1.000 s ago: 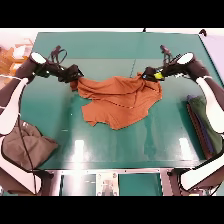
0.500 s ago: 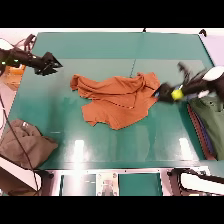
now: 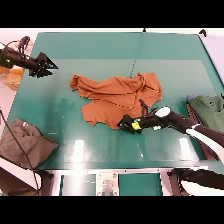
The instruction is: Fold the shirts.
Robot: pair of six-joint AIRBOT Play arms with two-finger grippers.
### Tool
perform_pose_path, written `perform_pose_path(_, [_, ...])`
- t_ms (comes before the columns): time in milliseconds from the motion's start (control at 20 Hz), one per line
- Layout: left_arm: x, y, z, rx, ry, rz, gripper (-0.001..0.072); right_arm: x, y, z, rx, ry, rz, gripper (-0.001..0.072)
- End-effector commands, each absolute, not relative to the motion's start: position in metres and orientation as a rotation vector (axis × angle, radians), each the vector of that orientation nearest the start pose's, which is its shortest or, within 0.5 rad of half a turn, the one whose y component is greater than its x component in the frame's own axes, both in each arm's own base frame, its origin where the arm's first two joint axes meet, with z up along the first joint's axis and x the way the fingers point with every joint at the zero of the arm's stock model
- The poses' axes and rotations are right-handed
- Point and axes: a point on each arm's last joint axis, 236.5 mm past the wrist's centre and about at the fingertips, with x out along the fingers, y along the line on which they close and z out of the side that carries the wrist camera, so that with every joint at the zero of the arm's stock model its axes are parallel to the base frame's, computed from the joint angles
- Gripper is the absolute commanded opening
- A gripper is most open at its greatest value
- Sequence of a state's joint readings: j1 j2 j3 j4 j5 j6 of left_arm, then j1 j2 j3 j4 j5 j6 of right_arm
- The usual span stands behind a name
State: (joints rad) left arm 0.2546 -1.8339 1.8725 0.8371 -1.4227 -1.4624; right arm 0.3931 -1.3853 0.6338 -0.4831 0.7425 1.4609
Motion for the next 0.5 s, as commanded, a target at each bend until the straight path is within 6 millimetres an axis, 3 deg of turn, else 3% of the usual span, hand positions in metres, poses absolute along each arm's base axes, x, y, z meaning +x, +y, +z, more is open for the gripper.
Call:
perform_pose_path(0, [0.516, -0.027, 0.054, -0.654, 1.203, -0.386, 0.052, 0.282, 0.29, -0.122, 0.805, 1.471, 0.349, 0.0237])
perform_pose_path(50, [0.515, -0.027, 0.054, -0.654, 1.208, -0.388, 0.052, 0.29, 0.293, -0.116, 0.776, 1.449, 0.391, 0.0057])
perform_pose_path(150, [0.512, -0.028, 0.053, -0.652, 1.218, -0.392, 0.052, 0.294, 0.289, -0.101, 0.726, 1.451, 0.461, 0.0017])
perform_pose_path(200, [0.511, -0.028, 0.053, -0.651, 1.225, -0.394, 0.052, 0.29, 0.275, -0.095, 0.695, 1.477, 0.466, 0.0016])
perform_pose_path(300, [0.507, -0.025, 0.049, -0.633, 1.246, -0.382, 0.0521, 0.284, 0.216, -0.091, 0.592, 1.543, 0.359, 0.0016])
perform_pose_path(450, [0.5, -0.017, 0.041, -0.597, 1.283, -0.354, 0.0521, 0.293, 0.086, -0.075, 0.478, 1.498, 0.054, 0.0015])
